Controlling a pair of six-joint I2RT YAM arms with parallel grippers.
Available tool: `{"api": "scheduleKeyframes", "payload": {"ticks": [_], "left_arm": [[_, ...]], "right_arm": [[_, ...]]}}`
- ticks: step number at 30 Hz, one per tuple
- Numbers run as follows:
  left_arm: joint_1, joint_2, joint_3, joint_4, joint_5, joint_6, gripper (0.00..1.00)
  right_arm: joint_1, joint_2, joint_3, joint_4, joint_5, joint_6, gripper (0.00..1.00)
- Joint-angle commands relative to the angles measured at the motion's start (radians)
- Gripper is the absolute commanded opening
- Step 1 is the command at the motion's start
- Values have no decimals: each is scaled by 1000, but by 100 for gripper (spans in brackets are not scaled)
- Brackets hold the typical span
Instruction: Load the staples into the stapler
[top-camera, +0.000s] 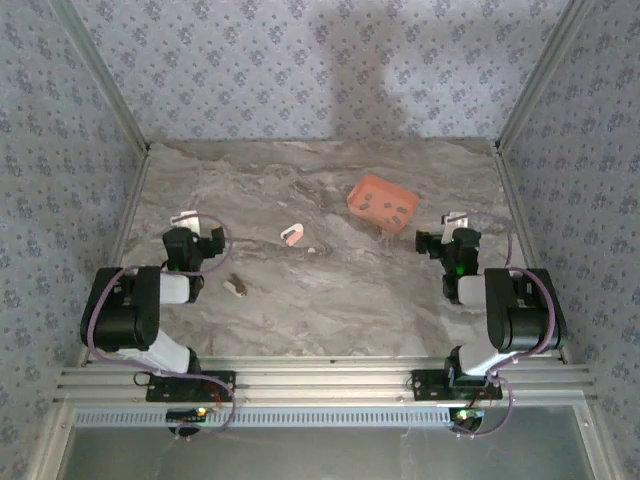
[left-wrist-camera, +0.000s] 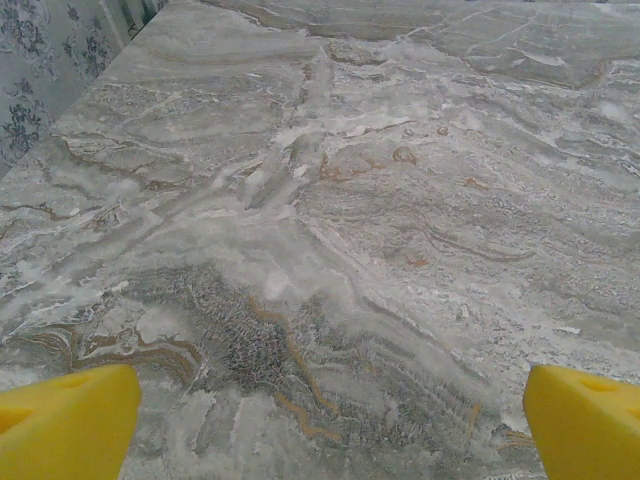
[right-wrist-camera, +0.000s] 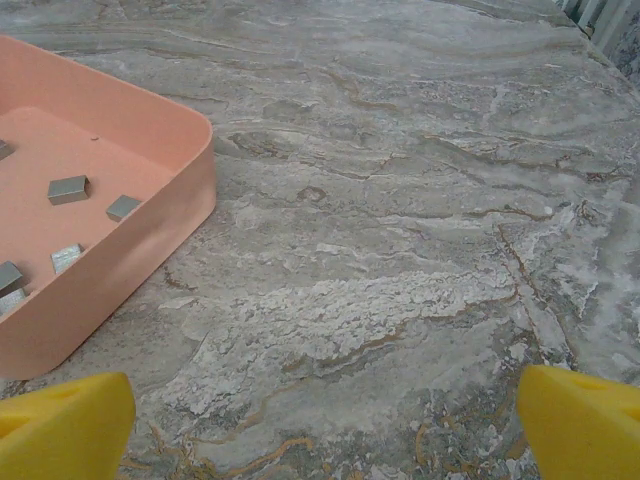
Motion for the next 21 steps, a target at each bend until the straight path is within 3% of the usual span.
{"api": "scheduleKeyframes", "payload": {"ticks": [1,21], "left_arm": [[4,-15,19,-5,12,9,98],[13,-14,21,-10,30,5,98]], "right_arm": [[6,2,10,35,21,-14,100],[-20,2,21,12,-36,0,100]]}}
